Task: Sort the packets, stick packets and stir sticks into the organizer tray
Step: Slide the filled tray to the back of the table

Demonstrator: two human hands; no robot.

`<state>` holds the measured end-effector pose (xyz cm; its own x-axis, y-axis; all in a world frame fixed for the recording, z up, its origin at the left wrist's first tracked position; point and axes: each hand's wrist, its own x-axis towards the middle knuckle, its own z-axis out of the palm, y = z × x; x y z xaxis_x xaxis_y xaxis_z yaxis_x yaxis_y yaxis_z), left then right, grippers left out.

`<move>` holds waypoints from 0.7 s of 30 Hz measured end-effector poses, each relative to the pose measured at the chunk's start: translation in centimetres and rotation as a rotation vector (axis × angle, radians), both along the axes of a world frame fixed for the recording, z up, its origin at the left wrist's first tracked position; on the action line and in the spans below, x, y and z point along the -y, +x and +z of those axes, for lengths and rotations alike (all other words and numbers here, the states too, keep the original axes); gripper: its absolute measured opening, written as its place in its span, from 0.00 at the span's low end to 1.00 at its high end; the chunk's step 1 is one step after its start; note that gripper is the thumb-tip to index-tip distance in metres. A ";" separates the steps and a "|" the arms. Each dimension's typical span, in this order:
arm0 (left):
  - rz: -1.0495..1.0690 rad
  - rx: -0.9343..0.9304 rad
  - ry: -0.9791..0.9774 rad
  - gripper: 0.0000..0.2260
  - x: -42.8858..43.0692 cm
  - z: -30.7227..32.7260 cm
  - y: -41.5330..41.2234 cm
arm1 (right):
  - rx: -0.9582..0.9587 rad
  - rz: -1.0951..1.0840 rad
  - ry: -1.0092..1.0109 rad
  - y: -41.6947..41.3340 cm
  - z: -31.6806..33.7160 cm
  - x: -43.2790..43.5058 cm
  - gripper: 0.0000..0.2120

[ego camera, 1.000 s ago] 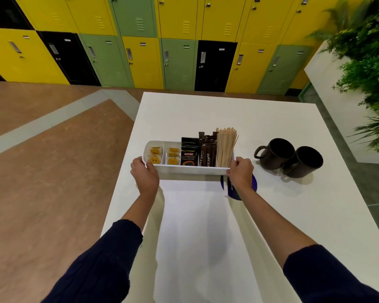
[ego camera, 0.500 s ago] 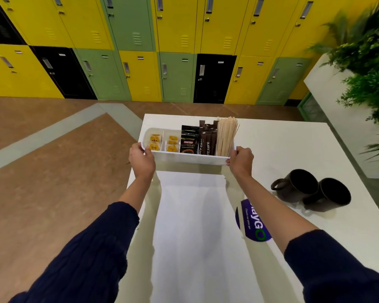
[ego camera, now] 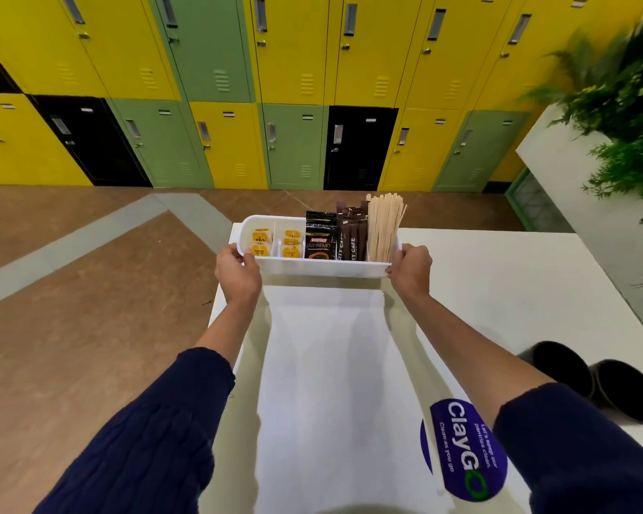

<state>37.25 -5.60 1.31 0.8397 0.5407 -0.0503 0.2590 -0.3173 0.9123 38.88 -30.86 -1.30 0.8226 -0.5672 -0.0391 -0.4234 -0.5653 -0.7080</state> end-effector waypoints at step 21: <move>0.082 -0.059 0.031 0.13 1.1 -2.2 1.7 | 0.048 -0.013 0.011 1.5 -2.1 -0.8 0.15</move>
